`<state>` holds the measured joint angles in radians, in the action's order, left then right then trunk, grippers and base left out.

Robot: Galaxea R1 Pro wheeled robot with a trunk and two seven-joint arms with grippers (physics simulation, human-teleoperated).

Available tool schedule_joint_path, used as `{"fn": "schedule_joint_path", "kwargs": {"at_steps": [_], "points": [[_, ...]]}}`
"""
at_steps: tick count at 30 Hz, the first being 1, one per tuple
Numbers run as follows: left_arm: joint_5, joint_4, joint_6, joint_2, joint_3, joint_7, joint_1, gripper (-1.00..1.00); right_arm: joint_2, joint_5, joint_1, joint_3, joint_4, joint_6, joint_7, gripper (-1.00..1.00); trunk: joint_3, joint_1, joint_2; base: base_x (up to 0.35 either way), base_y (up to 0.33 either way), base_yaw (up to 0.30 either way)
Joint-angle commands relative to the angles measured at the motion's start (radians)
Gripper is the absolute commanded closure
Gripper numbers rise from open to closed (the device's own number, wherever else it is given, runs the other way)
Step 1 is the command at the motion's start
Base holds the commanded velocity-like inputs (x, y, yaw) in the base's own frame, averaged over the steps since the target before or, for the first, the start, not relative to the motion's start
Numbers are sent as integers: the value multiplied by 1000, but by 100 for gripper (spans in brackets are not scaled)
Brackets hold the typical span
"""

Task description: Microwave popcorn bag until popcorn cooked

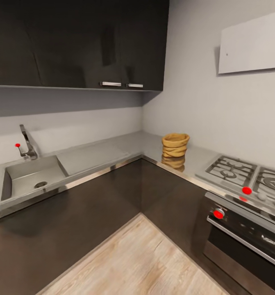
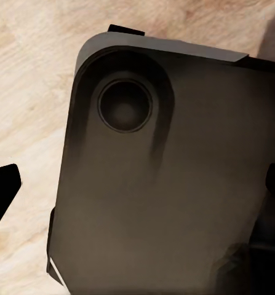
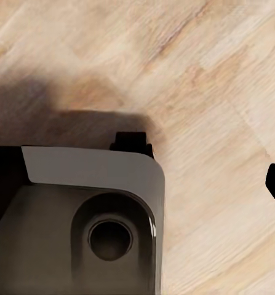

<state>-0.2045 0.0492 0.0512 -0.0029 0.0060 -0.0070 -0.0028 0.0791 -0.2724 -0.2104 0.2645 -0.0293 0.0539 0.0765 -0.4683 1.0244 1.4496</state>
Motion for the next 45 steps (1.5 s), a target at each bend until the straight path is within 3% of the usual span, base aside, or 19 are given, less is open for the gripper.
{"fn": "schedule_joint_path", "kwargs": {"at_steps": [1,30,45], "points": [[-6,0,2,0,0,-1,0,-100,1,-8,-1,9,-3,5,2,-100,-1,1,0,317,128,0],[-4,0,13,-2,3,0,0,-100,1,-10,-1,7,-3,18,2,-100,-1,1,0,317,8,-1],[-14,1,18,-2,10,2,0,-100,1,-9,-1,7,-3,12,2,-100,5,1,0,31,1,-205]]}}
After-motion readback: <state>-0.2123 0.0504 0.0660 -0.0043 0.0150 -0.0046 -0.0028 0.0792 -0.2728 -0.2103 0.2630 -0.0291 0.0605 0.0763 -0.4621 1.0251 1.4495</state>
